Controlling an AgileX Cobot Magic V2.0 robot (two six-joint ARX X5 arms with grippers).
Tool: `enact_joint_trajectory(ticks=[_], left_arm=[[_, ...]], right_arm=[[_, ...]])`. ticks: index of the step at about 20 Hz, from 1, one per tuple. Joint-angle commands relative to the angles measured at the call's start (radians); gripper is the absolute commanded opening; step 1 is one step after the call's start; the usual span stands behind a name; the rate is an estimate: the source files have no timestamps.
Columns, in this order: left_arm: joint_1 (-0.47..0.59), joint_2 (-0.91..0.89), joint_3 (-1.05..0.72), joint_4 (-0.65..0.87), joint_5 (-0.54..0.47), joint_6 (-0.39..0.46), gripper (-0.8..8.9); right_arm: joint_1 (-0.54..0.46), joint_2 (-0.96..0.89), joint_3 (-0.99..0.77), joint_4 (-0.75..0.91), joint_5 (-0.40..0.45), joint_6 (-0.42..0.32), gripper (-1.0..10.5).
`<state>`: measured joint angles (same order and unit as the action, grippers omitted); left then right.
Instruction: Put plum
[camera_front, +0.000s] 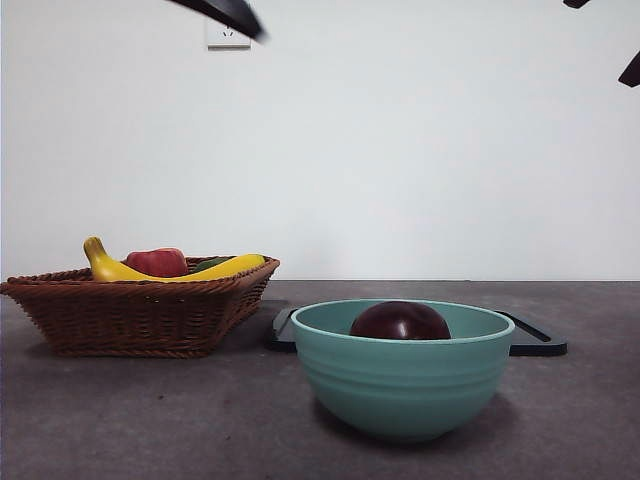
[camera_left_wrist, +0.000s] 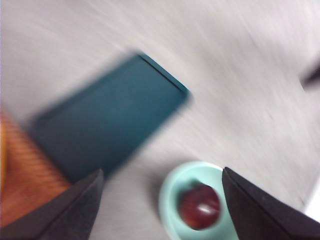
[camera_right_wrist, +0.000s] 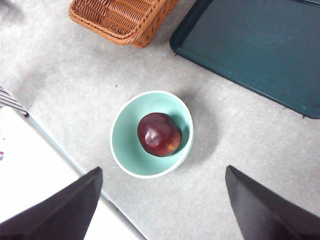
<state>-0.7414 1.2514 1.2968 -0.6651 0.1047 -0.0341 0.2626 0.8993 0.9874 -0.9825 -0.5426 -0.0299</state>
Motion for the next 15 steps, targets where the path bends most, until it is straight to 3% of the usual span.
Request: enact_joint_trajectory(ticks=[1, 7, 12, 15], left_arm=[[0.072, -0.082, 0.018, -0.048, -0.001, -0.016, 3.79], [0.258, -0.406, -0.226, -0.072, 0.113, -0.04, 3.78], [0.27, -0.597, -0.48, -0.072, 0.335, -0.088, 3.74], [0.27, -0.624, -0.521, -0.096, 0.376, -0.087, 3.74]], right_arm=[[0.005, 0.008, 0.017, 0.009, 0.001, -0.004, 3.9], [0.005, 0.008, 0.017, 0.009, 0.001, -0.004, 3.9], [0.005, 0.008, 0.017, 0.009, 0.0, -0.003, 3.9], [0.005, 0.008, 0.017, 0.008, 0.0, -0.003, 3.9]])
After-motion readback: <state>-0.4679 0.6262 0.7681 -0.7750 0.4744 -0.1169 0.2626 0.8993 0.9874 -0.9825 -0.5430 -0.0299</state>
